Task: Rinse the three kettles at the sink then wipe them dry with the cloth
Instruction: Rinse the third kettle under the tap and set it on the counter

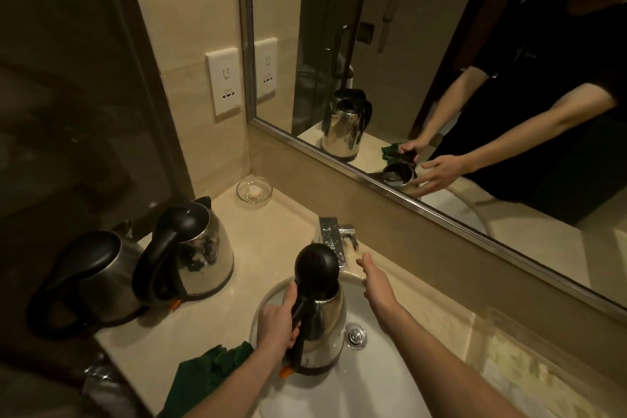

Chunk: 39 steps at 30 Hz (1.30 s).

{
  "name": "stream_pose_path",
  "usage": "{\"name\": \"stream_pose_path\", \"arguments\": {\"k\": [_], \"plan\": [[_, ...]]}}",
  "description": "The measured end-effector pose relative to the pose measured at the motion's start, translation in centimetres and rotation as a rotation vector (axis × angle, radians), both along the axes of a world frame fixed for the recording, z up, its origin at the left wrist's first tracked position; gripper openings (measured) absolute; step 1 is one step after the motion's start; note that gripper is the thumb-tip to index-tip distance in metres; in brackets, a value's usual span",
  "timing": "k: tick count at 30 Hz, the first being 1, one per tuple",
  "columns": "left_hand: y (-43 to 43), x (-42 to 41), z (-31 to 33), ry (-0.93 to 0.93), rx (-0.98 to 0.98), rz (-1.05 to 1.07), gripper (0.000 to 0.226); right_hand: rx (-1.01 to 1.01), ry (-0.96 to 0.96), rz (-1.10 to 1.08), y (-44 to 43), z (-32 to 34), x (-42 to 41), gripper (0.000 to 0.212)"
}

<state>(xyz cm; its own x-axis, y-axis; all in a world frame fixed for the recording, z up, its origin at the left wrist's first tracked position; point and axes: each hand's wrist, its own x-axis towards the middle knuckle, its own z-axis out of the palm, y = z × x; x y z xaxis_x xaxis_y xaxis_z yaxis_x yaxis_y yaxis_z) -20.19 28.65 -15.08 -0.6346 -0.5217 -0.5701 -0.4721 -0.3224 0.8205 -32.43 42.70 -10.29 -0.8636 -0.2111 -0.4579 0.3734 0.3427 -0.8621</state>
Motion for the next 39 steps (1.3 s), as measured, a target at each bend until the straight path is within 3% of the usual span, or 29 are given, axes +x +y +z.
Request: {"name": "stream_pose_path", "arguments": {"k": [6,15,20,25,39], "plan": [[-0.6,-1.6,-0.4,0.009,0.039,-0.005,0.051,0.018,0.011,0.034,-2.0,-0.8,-3.0,0.060],[-0.7,-2.5,-0.7,-0.016,0.032,-0.053,0.058,0.033,0.024,0.042,-2.6,-2.1,-5.0,0.059],[-0.6,-2.8,-0.5,0.006,0.039,-0.074,0.042,0.032,-0.033,0.024,-2.2,-2.6,-5.3,0.064],[-0.6,-3.1,-0.7,0.000,0.041,-0.078,0.059,0.014,-0.023,0.031,-1.8,-2.5,-5.4,0.062],[-0.5,-3.2,0.0,0.041,0.029,-0.094,0.056,0.042,-0.100,-0.006,-1.1,-2.2,-6.0,0.069]]}}
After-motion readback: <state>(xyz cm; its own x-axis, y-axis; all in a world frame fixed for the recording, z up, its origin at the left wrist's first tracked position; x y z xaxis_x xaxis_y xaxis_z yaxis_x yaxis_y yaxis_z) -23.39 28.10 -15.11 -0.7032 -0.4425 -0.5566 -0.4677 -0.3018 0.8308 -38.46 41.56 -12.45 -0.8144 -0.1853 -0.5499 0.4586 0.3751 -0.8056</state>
